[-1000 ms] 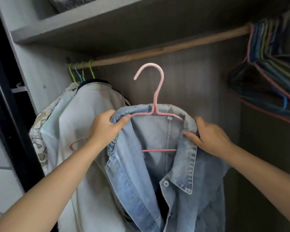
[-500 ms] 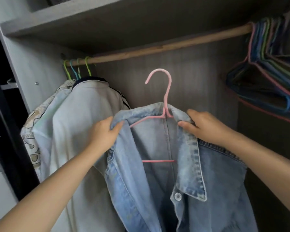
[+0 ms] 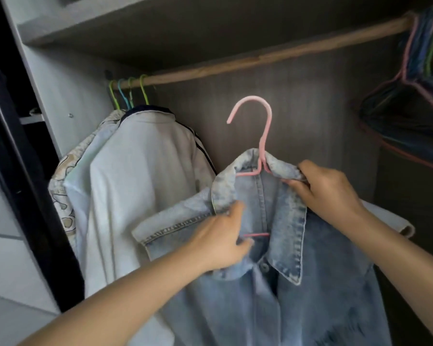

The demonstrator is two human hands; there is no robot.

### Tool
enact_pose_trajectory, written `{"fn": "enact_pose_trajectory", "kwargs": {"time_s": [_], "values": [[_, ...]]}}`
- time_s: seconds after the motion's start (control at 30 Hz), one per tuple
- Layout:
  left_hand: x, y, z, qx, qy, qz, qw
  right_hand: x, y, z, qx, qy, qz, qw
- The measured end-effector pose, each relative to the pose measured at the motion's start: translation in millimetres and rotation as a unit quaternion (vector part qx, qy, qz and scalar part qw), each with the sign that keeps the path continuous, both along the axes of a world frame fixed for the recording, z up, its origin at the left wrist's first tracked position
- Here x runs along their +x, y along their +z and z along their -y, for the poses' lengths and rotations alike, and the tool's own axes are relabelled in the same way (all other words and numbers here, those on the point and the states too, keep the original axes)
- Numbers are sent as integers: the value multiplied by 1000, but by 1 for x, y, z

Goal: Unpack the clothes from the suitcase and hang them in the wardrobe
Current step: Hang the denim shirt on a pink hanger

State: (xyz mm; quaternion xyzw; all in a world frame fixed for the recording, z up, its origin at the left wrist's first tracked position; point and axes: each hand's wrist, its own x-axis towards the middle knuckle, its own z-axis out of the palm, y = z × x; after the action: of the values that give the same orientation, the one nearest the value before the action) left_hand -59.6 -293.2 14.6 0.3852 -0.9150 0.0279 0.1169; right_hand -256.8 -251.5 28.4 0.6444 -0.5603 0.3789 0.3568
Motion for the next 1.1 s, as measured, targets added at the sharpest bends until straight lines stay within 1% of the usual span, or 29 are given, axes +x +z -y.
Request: {"fn": "enact_pose_trajectory", "kwargs": {"time_s": [0.03,0.07,0.1,0.13,0.17,0.2,0.23,0.27,0.3,0.33,0.37,0.4,0.43,0.5,0.57,0.63,0.73,0.77,0.87,0.97,1.1], "values": [[-4,-1,3,65,-19,5,998,0,-1,-1,-3,7,-1,1000],[-5,0,8,108,-29,-11,994,-1,-2,-1,-1,7,3,1000],[-4,2,12,107,-41,-51,992,-2,-2,-2,-2,1,9,1000],[-3,5,17,59,-49,-112,991,-6,-2,-4,-5,-4,13,1000],[-1,11,21,-32,-64,-199,977,-9,-2,-5,-12,-4,17,1000],[2,16,25,-138,-88,-281,946,-13,-3,-6,-22,0,21,1000],[3,20,29,-235,-106,-326,910,-15,-3,-7,-32,6,20,999],[2,25,32,-289,-106,-327,894,-15,-3,-8,-40,10,14,999],[0,29,35,-302,-93,-289,904,-14,-3,-9,-44,16,7,999],[-2,33,35,-263,-66,-239,932,-11,-3,-12,-43,23,4,999],[-6,37,34,-203,-33,-217,954,-8,-3,-13,-37,31,14,999],[-9,38,33,-140,-15,-234,962,-6,-1,-14,-21,40,32,998],[-10,37,36,-119,-7,-262,958,-5,4,-14,5,49,57,997],[-11,40,39,-132,0,-300,945,-11,16,-19,106,76,102,986],[-5,48,44,-133,-3,-332,934,-27,20,-26,183,81,104,974],[0,56,51,-129,-3,-357,925,-50,14,-34,203,60,99,972],[8,58,62,-135,22,-358,924,-73,2,-43,210,62,146,965],[10,58,66,-137,25,-357,924,-75,0,-45,219,61,148,963],[10,56,76,-132,41,-340,930,-77,-3,-49,270,18,127,954],[10,56,78,-122,44,-332,934,-75,6,-54,338,-8,102,936],[-9,50,63,-62,-8,-330,942,-47,16,-53,387,108,147,904]]}}
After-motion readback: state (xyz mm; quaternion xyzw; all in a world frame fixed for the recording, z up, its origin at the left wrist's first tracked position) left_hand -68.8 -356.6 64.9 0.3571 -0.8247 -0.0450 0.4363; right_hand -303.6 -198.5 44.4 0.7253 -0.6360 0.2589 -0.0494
